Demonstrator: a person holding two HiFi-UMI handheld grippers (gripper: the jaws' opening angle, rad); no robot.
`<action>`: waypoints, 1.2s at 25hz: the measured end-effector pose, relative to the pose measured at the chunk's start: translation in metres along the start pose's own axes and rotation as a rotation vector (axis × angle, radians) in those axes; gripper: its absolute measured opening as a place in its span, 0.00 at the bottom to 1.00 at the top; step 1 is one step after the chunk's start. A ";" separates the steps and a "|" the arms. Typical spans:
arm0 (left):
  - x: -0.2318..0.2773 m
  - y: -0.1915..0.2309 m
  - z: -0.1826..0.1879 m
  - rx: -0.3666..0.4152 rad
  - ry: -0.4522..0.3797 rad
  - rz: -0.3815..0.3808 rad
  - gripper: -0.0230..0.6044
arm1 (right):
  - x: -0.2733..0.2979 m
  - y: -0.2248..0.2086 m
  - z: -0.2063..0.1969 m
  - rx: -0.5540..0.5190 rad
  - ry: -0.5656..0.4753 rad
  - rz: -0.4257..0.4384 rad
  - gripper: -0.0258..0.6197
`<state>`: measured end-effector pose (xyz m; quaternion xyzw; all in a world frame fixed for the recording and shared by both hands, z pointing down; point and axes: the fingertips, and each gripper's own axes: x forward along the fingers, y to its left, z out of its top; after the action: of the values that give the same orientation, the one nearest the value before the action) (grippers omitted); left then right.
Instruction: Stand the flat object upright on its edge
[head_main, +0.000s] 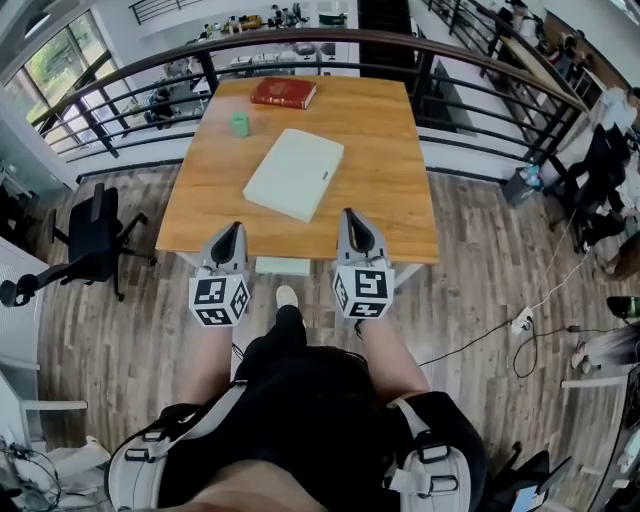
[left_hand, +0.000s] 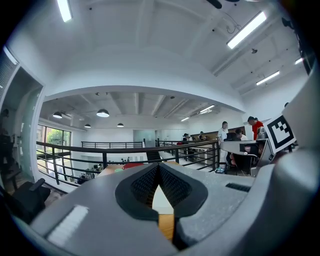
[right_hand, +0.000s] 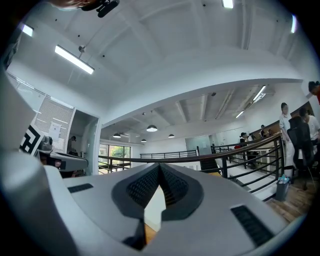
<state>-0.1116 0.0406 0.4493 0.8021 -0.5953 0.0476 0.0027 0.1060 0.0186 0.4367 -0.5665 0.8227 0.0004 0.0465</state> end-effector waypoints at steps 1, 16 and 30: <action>0.004 0.002 -0.001 -0.003 0.000 -0.003 0.04 | 0.004 0.000 -0.001 -0.001 0.001 0.001 0.05; 0.134 0.051 -0.009 -0.045 0.009 -0.052 0.04 | 0.125 -0.028 -0.024 -0.024 0.051 -0.014 0.05; 0.274 0.136 -0.021 -0.082 0.108 -0.113 0.04 | 0.267 -0.052 -0.045 -0.040 0.132 -0.086 0.05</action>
<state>-0.1648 -0.2590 0.4845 0.8300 -0.5494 0.0662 0.0703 0.0564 -0.2511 0.4634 -0.6010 0.7987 -0.0227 -0.0192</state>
